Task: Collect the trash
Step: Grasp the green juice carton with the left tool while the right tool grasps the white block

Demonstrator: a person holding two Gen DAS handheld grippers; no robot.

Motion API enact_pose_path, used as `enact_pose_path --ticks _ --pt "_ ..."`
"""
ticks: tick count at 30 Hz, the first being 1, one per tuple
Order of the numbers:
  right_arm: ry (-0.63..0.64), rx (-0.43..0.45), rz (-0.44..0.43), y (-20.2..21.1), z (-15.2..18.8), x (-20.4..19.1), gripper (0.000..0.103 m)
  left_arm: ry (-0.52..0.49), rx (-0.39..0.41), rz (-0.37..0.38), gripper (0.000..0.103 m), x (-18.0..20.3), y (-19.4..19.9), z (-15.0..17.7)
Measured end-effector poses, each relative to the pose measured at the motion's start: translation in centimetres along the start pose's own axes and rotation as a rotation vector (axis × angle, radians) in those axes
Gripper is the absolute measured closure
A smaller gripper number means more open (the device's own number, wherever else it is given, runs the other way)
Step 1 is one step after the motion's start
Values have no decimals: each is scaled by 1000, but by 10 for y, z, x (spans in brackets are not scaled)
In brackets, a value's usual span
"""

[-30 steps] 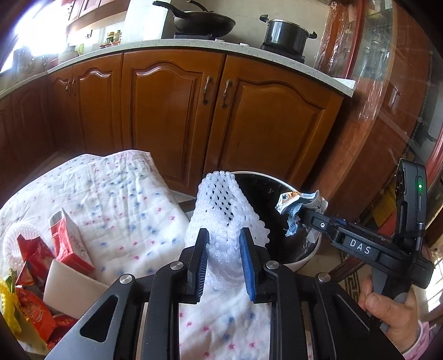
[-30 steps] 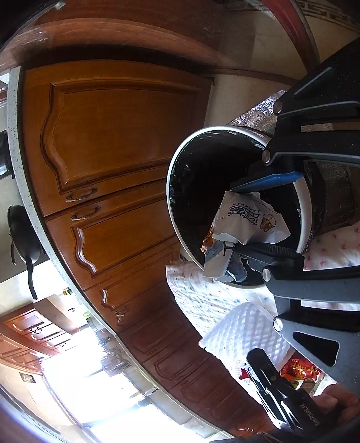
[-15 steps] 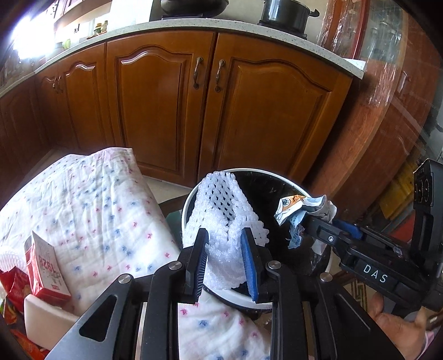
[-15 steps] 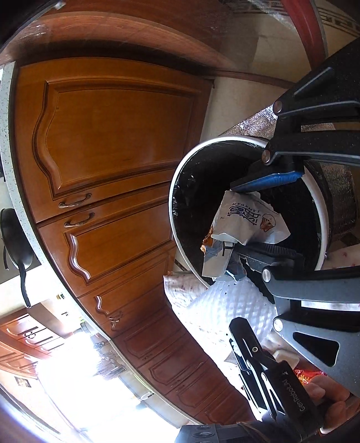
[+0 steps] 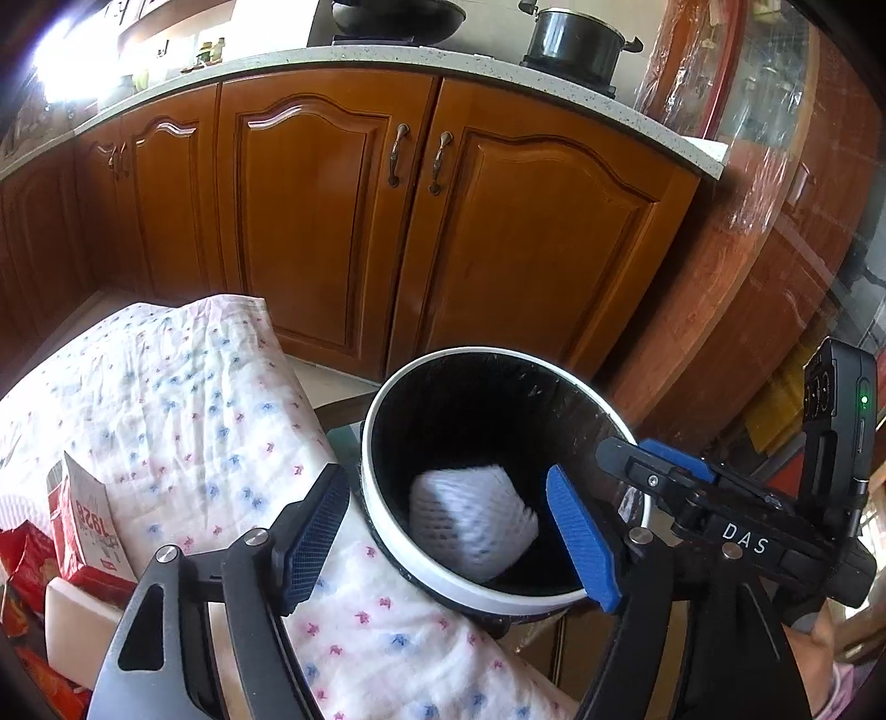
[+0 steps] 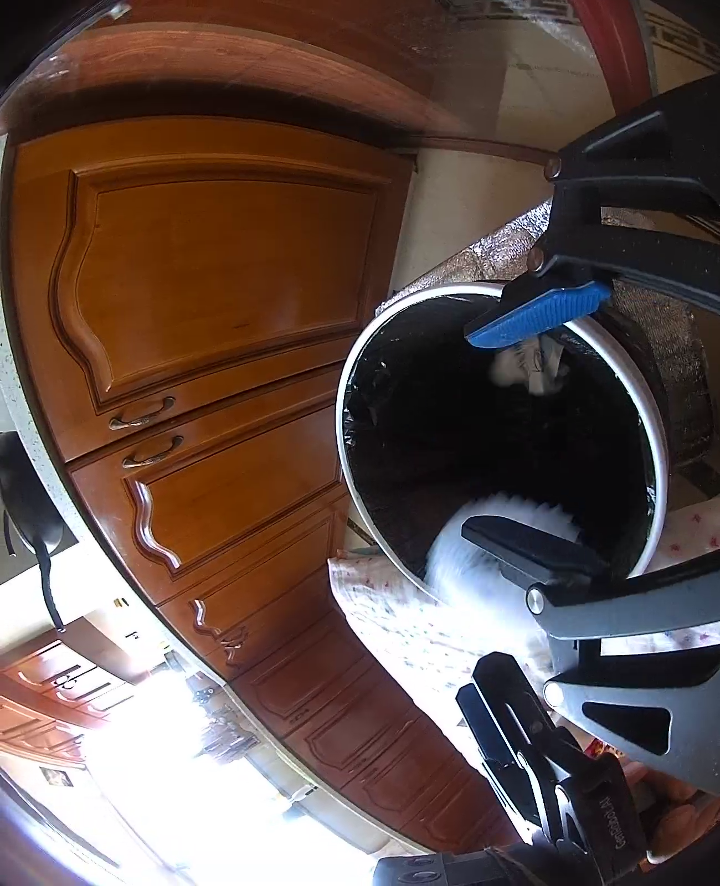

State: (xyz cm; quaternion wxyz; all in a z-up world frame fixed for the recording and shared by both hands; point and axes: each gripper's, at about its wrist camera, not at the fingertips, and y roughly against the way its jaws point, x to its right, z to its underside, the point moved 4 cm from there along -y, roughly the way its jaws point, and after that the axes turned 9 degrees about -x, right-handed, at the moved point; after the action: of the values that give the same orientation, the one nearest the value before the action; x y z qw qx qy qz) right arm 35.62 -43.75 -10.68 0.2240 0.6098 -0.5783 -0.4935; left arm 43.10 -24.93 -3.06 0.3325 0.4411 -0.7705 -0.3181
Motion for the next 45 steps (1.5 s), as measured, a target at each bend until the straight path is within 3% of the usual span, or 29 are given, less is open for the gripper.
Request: enact_pose_path --ticks 7,14,22,31,38,45 --pt "-20 61 -31 24 12 -7 34 29 47 -6 29 -13 38 38" --pt "-16 105 -112 38 42 -40 15 98 73 -50 29 -40 83 100" --pt "13 69 -218 31 83 -90 14 163 122 -103 29 -69 146 155" --pt "97 6 -270 19 118 -146 14 240 166 -176 29 -101 214 212" --pt "169 -28 -286 6 129 -181 15 324 174 -235 29 -123 234 239" --pt "248 -51 -290 -13 120 -208 15 382 136 -258 23 -130 222 243"
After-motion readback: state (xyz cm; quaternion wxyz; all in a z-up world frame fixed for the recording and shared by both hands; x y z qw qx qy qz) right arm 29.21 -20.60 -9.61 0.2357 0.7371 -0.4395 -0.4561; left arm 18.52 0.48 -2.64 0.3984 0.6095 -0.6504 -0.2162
